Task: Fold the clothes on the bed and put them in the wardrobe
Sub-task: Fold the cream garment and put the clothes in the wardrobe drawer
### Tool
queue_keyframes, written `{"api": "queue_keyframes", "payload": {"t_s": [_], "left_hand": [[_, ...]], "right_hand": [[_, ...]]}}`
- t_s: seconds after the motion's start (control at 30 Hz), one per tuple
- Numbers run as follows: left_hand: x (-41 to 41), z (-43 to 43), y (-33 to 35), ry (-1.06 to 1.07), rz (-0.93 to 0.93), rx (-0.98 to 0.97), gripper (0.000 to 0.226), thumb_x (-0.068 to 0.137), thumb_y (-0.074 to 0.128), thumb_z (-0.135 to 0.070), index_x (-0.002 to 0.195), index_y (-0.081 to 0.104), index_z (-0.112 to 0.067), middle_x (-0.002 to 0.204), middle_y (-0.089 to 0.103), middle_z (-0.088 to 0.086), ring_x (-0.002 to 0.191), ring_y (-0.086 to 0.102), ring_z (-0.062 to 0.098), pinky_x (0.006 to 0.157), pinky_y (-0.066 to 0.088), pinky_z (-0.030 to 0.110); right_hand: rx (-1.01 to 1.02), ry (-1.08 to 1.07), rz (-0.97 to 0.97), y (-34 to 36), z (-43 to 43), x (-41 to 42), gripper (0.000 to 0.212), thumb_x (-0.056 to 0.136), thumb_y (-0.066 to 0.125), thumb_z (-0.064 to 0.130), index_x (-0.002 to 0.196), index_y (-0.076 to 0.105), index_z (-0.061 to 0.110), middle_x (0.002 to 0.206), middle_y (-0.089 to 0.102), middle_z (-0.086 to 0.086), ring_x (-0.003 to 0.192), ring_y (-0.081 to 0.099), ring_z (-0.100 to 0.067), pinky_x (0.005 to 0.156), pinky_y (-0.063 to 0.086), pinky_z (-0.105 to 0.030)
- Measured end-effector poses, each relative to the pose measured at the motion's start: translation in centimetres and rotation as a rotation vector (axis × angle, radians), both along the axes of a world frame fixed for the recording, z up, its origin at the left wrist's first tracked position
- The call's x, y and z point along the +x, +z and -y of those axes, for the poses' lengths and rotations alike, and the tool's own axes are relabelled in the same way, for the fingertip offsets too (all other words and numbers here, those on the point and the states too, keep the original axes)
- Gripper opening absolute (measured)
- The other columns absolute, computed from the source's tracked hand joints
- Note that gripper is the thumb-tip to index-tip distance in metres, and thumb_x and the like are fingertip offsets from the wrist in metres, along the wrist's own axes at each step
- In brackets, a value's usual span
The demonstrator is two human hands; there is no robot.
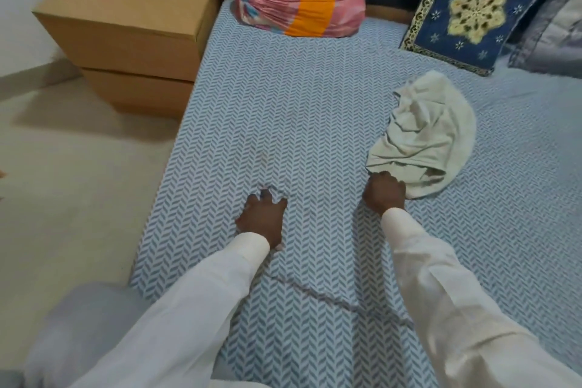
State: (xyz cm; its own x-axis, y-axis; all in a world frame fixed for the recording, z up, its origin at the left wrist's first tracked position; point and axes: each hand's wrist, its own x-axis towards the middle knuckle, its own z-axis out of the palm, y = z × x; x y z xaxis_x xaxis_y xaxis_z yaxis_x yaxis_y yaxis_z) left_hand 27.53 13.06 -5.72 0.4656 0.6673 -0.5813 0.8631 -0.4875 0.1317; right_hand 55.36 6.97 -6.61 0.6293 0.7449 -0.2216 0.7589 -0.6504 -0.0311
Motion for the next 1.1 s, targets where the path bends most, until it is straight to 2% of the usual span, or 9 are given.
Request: {"api": "queue_keyframes", "payload": {"t_s": [0.23, 0.33, 0.47, 0.6, 0.7, 0.77, 0.87, 0.97, 1.1], "left_hand": [[-1.3, 0.9, 0.1, 0.024, 0.086, 0.048, 0.115, 0.070, 0.085, -0.042, 0.155, 0.010, -0.027, 0.162, 0.002, 0.014, 0.145, 0.009, 0.040, 0.109, 0.033, 0.058], [-3.0, 0.9, 0.1, 0.041, 0.179, 0.004, 0.106, 0.078, 0.076, -0.048, 0.156, 0.009, -0.019, 0.162, 0.005, 0.014, 0.148, 0.010, 0.033, 0.114, 0.029, 0.048], [-7.8, 0.6, -0.1, 0.180, 0.529, -0.143, 0.087, 0.084, 0.073, -0.033, 0.153, 0.024, -0.014, 0.159, 0.026, 0.007, 0.144, 0.030, 0.020, 0.115, 0.028, 0.031], [-13.3, 1.7, 0.7, 0.442, 0.922, -0.481, 0.098, 0.070, 0.088, -0.035, 0.149, 0.030, -0.031, 0.142, 0.049, -0.008, 0.131, 0.048, 0.012, 0.104, 0.046, 0.038], [-16.3, 3.6, 1.8, 0.568, 1.109, -0.502, 0.045, 0.083, 0.074, -0.013, 0.122, 0.052, -0.018, 0.116, 0.063, -0.001, 0.113, 0.059, 0.018, 0.091, 0.052, 0.031], [-18.0, 4.4, 4.0, 0.759, 1.260, -0.540, 0.019, 0.097, 0.051, -0.001, 0.112, 0.054, -0.011, 0.103, 0.062, 0.008, 0.105, 0.057, 0.026, 0.080, 0.051, 0.026], [-20.5, 4.4, 7.3, 0.862, 1.477, -0.621, 0.026, 0.100, 0.041, 0.001, 0.120, 0.057, -0.006, 0.109, 0.067, 0.010, 0.098, 0.065, 0.024, 0.081, 0.056, 0.027], [-22.7, 3.8, 10.9, 0.825, 1.539, -0.514, 0.028, 0.105, 0.038, -0.019, 0.121, 0.059, -0.008, 0.114, 0.070, 0.009, 0.103, 0.068, 0.020, 0.085, 0.056, 0.028], [-24.3, 3.7, 14.1, 0.798, 1.545, -0.438, 0.031, 0.106, 0.038, -0.029, 0.109, 0.062, -0.010, 0.109, 0.072, 0.013, 0.098, 0.068, 0.028, 0.079, 0.058, 0.039]], "right_hand": [[0.114, -0.012, -0.352, 1.1, -1.7, -2.8, 0.023, 0.088, 0.064, 0.022, 0.101, 0.076, 0.007, 0.109, 0.071, -0.017, 0.107, 0.064, -0.033, 0.086, 0.048, -0.032], [0.226, -0.046, -0.675, 3.7, -1.1, -6.3, 0.017, 0.080, 0.073, 0.005, 0.096, 0.079, 0.007, 0.100, 0.075, -0.012, 0.097, 0.068, -0.026, 0.074, 0.053, -0.029], [0.301, 0.029, -1.096, 7.6, 0.2, -15.3, 0.018, 0.082, 0.073, 0.001, 0.097, 0.077, 0.010, 0.092, 0.076, 0.001, 0.085, 0.066, -0.011, 0.073, 0.049, -0.020], [0.307, 0.158, -1.376, 10.2, -0.4, -24.5, 0.018, 0.086, 0.069, 0.000, 0.101, 0.075, 0.010, 0.081, 0.071, -0.003, 0.074, 0.062, -0.010, 0.071, 0.049, -0.020], [0.346, 0.264, -1.505, 13.1, -1.3, -31.2, 0.023, 0.088, 0.065, -0.003, 0.109, 0.072, 0.002, 0.070, 0.060, -0.014, 0.065, 0.052, -0.014, 0.083, 0.048, -0.016], [0.381, 0.361, -1.604, 15.2, -1.8, -33.9, 0.032, 0.087, 0.064, -0.006, 0.118, 0.068, 0.004, 0.099, 0.065, -0.028, 0.089, 0.057, -0.027, 0.093, 0.047, -0.023], [0.477, 0.444, -1.607, 17.9, -1.7, -33.7, 0.046, 0.088, 0.060, -0.011, 0.133, 0.055, 0.001, 0.128, 0.063, -0.013, 0.118, 0.060, -0.026, 0.101, 0.047, -0.034], [0.487, 0.427, -1.369, 18.1, -0.4, -30.7, 0.053, 0.086, 0.066, -0.006, 0.134, 0.052, 0.009, 0.130, 0.061, -0.012, 0.118, 0.061, -0.024, 0.099, 0.049, -0.037], [0.225, 0.450, -1.049, 16.3, 2.2, -30.5, 0.068, 0.064, 0.091, 0.024, 0.122, 0.057, 0.028, 0.119, 0.062, -0.004, 0.112, 0.060, -0.018, 0.100, 0.051, -0.043]]}}
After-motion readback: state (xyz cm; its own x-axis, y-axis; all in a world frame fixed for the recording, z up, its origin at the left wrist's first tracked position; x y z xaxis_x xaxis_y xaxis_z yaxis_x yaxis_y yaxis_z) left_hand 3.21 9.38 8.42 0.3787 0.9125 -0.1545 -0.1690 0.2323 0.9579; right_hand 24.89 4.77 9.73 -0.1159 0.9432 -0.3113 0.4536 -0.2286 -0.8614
